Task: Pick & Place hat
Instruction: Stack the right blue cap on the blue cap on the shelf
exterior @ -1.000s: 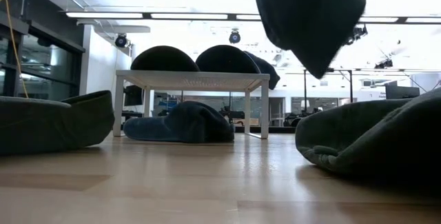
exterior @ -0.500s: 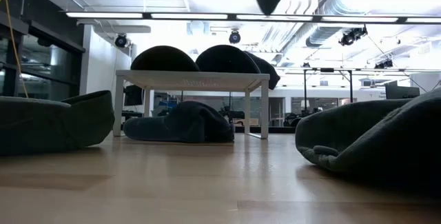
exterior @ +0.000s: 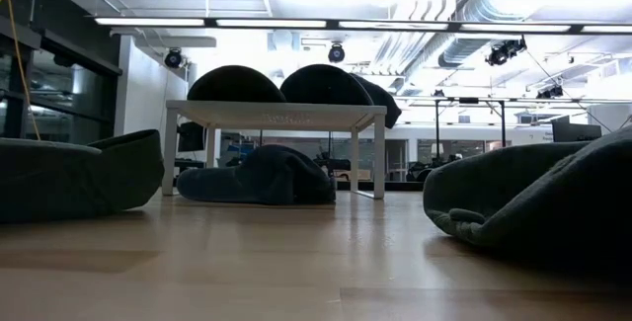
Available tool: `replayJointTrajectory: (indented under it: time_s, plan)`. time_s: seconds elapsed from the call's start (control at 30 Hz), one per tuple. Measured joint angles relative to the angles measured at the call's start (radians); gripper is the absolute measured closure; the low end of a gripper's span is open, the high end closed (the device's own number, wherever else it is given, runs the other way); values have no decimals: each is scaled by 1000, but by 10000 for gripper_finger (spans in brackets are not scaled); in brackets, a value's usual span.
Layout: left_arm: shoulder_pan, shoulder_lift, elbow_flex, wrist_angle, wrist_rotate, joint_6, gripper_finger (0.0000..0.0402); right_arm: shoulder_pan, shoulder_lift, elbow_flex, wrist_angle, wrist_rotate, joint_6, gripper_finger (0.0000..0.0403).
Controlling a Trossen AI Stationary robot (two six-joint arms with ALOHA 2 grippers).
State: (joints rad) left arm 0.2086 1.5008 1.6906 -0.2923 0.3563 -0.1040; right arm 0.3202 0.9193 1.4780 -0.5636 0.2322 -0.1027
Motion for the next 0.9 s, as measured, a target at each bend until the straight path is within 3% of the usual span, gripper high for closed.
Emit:
replayJointTrajectory:
  time_s: [0.23, 0.6, 0.9]
  plan:
    - [-29, 81, -5, 39, -8, -61, 220, 0, -54, 0, 0, -85, -73, 399]
    - [-80, 178, -4, 292, 142, -89, 220, 0, -112, 0, -14, -93, -134, 399]
    - [-92, 182, -4, 326, -23, -93, 220, 0, -123, 0, -24, -94, -144, 399]
